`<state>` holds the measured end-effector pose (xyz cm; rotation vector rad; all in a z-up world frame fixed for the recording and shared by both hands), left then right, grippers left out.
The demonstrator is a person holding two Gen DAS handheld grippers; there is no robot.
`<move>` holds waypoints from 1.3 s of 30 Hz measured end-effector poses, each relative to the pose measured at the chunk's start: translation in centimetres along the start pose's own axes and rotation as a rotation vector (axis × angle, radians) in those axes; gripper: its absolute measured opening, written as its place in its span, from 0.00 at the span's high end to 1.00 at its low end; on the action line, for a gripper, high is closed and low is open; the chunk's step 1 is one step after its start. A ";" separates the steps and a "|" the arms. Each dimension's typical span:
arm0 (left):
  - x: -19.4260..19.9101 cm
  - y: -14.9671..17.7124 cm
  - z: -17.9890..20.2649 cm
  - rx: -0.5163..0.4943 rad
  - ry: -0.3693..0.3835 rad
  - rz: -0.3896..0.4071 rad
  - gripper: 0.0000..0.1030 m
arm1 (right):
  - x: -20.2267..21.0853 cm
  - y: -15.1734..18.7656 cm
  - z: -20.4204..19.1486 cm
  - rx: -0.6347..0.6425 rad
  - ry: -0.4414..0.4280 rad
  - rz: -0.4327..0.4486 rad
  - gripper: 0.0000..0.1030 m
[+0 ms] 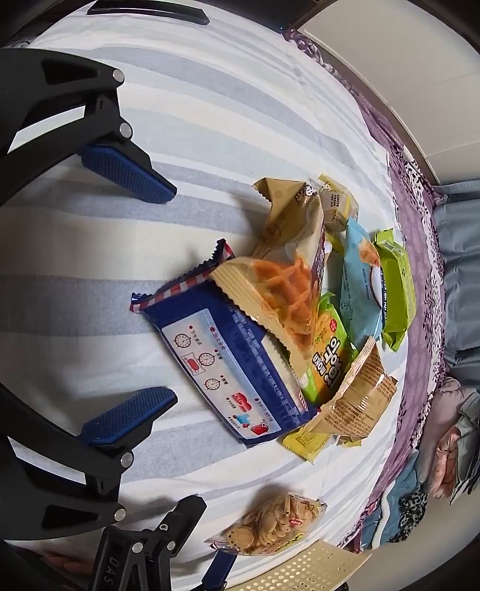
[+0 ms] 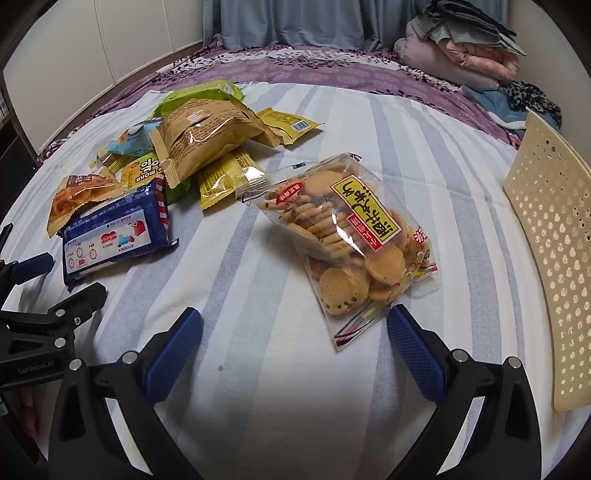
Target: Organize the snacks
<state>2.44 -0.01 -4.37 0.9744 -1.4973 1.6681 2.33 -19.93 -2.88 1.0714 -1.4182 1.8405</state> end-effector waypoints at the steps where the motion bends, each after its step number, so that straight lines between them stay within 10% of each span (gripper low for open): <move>1: 0.0 0.0 0.0 -0.002 -0.003 0.004 0.02 | 0.0 0.0 0.0 0.000 0.000 0.000 0.05; 39: 0.0 0.0 0.0 -0.002 -0.004 0.005 0.02 | 0.0 -0.1 0.0 0.003 0.000 -0.001 0.05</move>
Point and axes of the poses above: each gripper's, at about its wrist camera, not at the fingertips, and x roughly against the way its jaws point, z to its right, y to its underside, the point moved 5 cm from there along -x, roughly the way its jaws point, and after that the axes turned 12 degrees about x, right-handed, at the moved point
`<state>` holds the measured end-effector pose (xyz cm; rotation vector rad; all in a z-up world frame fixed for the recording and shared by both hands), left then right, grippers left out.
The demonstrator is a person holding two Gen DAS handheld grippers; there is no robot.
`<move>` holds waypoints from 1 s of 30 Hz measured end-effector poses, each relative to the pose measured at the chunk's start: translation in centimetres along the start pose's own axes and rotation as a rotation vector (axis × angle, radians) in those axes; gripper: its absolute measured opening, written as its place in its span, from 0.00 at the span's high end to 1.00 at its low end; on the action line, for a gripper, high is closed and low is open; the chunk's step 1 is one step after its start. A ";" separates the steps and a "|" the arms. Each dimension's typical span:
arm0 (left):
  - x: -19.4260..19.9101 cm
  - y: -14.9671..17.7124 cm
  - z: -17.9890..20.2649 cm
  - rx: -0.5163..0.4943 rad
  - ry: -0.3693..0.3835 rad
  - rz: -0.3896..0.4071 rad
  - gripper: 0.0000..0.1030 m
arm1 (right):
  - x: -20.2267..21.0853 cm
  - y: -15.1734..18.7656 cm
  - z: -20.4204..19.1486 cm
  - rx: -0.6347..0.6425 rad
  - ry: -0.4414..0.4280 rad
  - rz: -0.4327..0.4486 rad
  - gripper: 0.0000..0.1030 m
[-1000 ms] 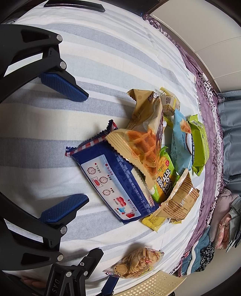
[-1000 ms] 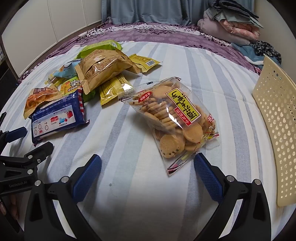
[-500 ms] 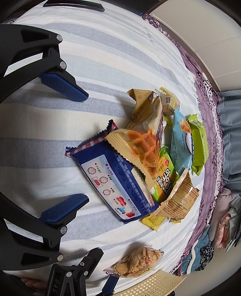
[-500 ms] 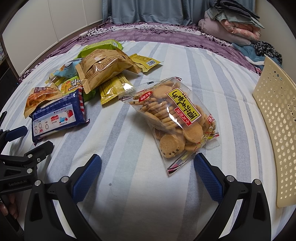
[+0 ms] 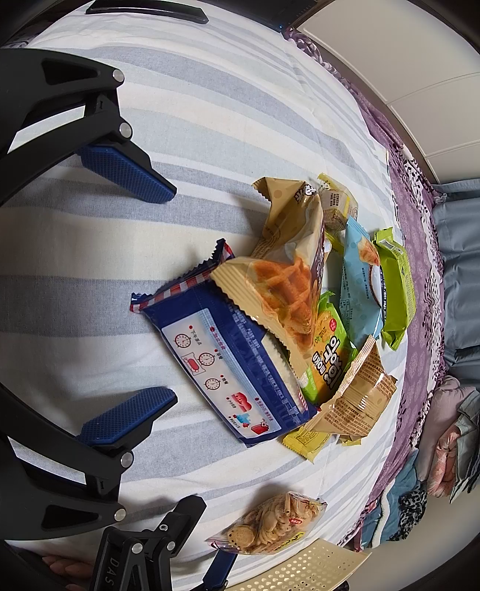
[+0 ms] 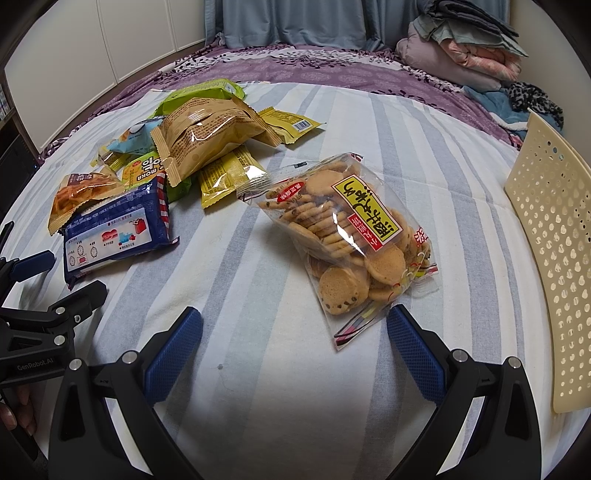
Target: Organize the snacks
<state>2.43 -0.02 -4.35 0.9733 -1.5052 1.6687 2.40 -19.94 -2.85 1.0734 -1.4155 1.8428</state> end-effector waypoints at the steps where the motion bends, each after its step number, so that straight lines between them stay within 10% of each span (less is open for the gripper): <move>1: 0.0 0.0 0.0 0.000 0.000 0.000 0.02 | 0.0 0.0 0.0 0.000 0.000 0.000 0.05; 30: 3.5 -4.0 -2.9 0.155 0.118 0.058 0.02 | 3.1 -0.2 0.0 -0.002 -0.003 0.106 0.05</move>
Point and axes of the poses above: each gripper's, at about its wrist camera, not at the fingertips, and x roughly against the way its jaws point, z to its right, y to its underside, the point moved 5 cm from there along -x, roughly the way its jaws point, and after that the axes turned 12 degrees about x, right-handed, at the moved point
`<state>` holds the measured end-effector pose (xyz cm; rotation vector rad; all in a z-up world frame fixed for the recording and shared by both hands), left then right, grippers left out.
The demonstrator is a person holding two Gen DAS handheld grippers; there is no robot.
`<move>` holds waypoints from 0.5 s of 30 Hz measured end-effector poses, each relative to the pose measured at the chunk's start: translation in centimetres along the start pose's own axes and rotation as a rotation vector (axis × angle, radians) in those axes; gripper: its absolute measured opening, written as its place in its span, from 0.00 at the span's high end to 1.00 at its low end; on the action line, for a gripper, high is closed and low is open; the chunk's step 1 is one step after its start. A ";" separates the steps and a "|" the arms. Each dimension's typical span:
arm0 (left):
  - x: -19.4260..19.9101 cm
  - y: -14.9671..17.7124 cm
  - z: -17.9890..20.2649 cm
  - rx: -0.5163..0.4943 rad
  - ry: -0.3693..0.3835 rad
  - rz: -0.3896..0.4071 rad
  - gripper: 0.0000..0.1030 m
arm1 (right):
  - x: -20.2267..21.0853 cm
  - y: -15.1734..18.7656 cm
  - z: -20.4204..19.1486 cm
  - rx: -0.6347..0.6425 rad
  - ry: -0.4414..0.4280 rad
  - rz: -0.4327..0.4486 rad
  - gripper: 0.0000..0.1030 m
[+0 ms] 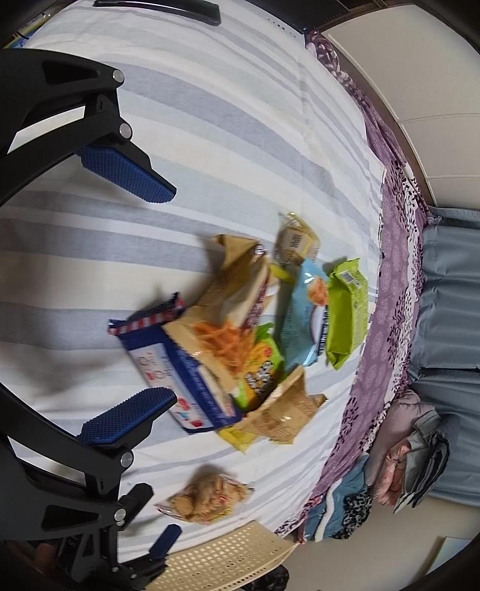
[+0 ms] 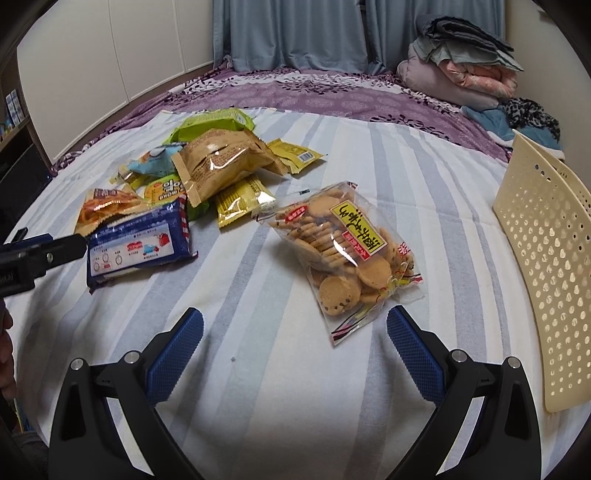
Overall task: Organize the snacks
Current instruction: 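Grasp the clear cookie bag with the right gripper while the left gripper grasps a tan biscuit packet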
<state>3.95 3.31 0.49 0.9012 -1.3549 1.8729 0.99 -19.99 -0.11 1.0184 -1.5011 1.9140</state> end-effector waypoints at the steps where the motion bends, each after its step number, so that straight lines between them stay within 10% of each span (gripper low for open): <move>1: -0.1 -0.5 0.0 0.006 0.003 -0.001 0.02 | 0.1 -0.1 0.2 -0.008 0.000 0.004 0.05; 15: -5.3 -3.7 0.6 0.124 0.001 -0.083 0.02 | 0.2 -0.7 2.4 -0.071 0.028 0.014 0.05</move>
Point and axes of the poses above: each gripper's, at about its wrist camera, not at the fingertips, and x roughly against the way its jaws point, z to its right, y to its underside, the point moved 5 cm from there along -x, roughly the way its jaws point, and after that the axes turned 12 degrees about x, right-handed, at the moved point
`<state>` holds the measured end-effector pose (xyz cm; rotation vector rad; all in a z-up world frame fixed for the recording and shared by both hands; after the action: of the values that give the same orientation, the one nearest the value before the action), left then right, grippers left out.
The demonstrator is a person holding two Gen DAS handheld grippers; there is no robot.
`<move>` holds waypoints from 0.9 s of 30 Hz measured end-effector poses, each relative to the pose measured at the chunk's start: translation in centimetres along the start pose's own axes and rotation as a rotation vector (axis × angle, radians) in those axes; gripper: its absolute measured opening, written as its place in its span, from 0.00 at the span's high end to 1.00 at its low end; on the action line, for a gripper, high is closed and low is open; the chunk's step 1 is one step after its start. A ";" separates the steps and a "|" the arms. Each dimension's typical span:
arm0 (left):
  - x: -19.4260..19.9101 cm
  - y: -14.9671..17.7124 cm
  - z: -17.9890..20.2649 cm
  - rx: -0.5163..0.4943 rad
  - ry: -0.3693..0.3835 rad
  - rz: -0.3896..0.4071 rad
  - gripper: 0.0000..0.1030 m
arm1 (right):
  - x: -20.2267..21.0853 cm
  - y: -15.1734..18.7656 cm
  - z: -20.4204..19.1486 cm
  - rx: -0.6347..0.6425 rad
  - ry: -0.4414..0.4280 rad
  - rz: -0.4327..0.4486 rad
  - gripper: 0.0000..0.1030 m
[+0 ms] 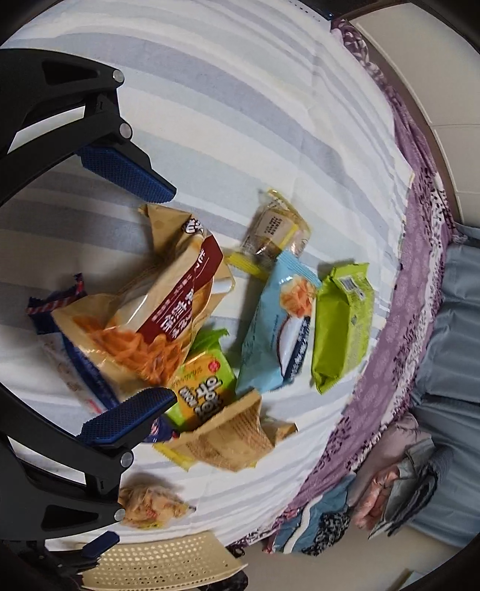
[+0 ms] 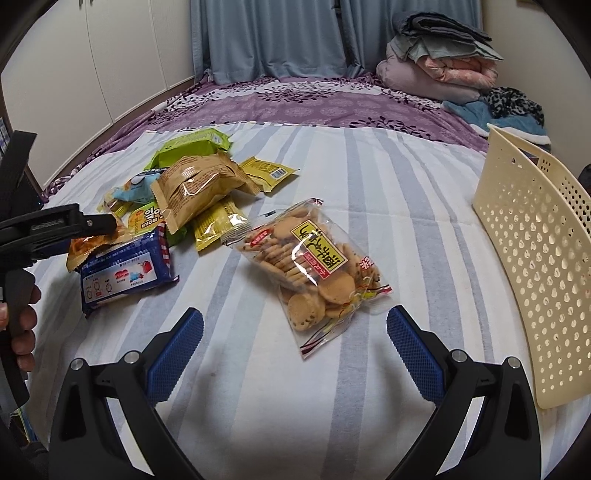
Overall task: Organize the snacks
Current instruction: 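Grasp the clear cookie bag with the right gripper while the left gripper grasps a tan biscuit packet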
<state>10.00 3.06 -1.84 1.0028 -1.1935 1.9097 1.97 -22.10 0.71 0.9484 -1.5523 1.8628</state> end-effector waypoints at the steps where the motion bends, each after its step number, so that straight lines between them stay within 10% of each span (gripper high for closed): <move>1: -0.3 -0.1 0.0 0.002 0.004 -0.002 0.02 | 0.0 0.0 0.0 0.000 0.001 -0.001 0.05; 22: -0.8 -1.4 -4.9 0.031 -0.084 0.031 0.04 | -2.5 -2.5 3.1 0.013 0.009 -0.026 0.05; 27: -0.7 -1.5 -4.3 0.013 -0.063 0.040 0.33 | -3.7 -4.0 2.7 0.076 -0.026 -0.031 0.05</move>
<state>10.45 7.45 -3.09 1.0608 -1.2468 1.9318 7.81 -23.84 0.42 1.0288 -1.4825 1.9070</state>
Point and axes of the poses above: each gripper's, at about its wrist camera, not at the fingertips, and x roughly against the way its jaws point, z to its right, y to its underside, the point moved 5 cm from there along -x, roughly the way its jaws point, and after that the axes turned 12 degrees about x, right-handed, at the moved point
